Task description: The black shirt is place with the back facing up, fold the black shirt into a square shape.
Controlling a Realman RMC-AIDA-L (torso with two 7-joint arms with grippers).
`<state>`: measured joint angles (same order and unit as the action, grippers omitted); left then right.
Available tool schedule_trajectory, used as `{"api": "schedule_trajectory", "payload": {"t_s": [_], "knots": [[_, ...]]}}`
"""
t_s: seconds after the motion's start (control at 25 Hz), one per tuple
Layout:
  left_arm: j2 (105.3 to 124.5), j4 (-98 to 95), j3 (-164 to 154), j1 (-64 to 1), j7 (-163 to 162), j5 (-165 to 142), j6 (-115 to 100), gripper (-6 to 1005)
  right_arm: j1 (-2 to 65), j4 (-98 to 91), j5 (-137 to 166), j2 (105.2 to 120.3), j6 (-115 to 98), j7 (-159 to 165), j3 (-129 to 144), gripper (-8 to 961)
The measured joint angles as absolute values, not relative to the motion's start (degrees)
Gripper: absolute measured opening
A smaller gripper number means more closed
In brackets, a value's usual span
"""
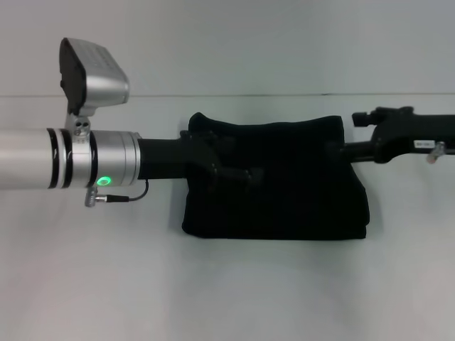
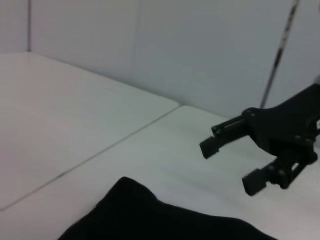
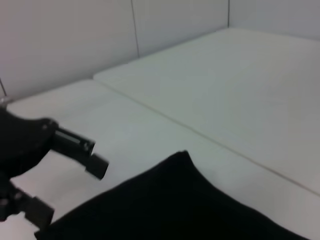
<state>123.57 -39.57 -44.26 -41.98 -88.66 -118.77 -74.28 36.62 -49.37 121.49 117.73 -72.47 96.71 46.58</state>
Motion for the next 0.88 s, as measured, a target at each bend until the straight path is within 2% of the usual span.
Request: {"api": "schedule_trajectory", "payload": {"t_s": [0.2,0.56,0.88], "knots": [[123.37,-39.6,-44.5,-42.0,-88.3,-118.8,-73.7,917,37.8,-48.4,123.2,117.66,-72.2,96.0,46.7,932],[121.47,-40.0,-41.6,-40.9,-86.4,-118.8,-81.1,919,37.2,-48.3,123.3,117.17,-73.7,93.1,47.2,932],[121.20,-40.1,-40.8,-40.8,-85.4,-120.0,-81.5,919,37.1,-47.8,123.4,117.21,-73.7,92.2,47.3,931]]}}
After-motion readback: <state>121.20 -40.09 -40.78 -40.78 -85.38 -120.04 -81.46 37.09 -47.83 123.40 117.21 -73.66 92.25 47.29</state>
